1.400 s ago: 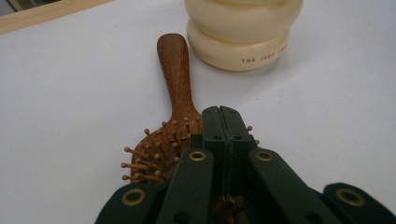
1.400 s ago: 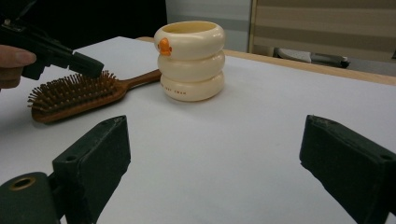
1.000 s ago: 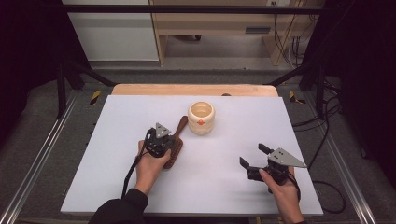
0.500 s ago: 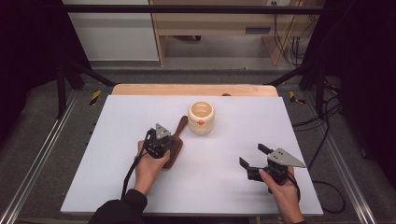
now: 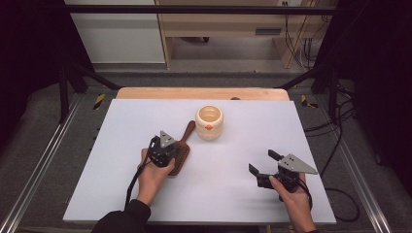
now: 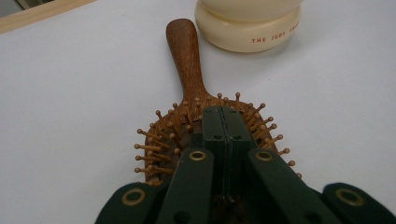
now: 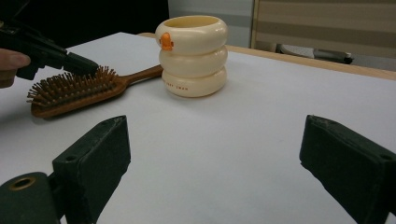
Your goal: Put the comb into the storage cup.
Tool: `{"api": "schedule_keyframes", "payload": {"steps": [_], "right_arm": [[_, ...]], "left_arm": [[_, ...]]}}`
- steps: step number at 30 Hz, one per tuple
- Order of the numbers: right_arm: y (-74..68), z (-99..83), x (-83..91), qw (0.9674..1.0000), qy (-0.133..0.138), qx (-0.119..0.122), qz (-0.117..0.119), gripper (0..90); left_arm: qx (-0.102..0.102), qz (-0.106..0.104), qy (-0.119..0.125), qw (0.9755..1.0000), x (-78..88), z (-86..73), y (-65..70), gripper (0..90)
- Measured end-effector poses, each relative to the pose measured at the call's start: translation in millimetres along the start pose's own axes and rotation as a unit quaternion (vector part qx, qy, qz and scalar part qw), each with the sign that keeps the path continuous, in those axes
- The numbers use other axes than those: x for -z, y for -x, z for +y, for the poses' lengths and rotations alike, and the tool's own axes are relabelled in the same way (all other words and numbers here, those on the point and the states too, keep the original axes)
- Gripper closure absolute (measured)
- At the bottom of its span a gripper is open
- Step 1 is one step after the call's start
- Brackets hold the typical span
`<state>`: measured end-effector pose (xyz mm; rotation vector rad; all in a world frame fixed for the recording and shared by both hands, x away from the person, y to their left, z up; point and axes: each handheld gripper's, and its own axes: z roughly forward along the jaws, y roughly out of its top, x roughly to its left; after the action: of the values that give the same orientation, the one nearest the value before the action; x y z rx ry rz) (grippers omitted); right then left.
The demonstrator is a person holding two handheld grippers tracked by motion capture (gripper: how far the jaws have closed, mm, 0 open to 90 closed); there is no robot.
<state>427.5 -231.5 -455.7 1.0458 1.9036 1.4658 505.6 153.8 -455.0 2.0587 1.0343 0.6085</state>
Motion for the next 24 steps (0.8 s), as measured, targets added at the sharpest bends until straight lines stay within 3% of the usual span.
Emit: {"api": "schedule_keyframes", "payload": {"steps": [24], "right_arm": [[0.2,-1.1,-0.5,1.0,-0.001,-0.004,0.001,8.9]], "left_arm": [[0.01,-0.002,0.006,0.9999,25.1,-21.5,-7.5,89.6]]}}
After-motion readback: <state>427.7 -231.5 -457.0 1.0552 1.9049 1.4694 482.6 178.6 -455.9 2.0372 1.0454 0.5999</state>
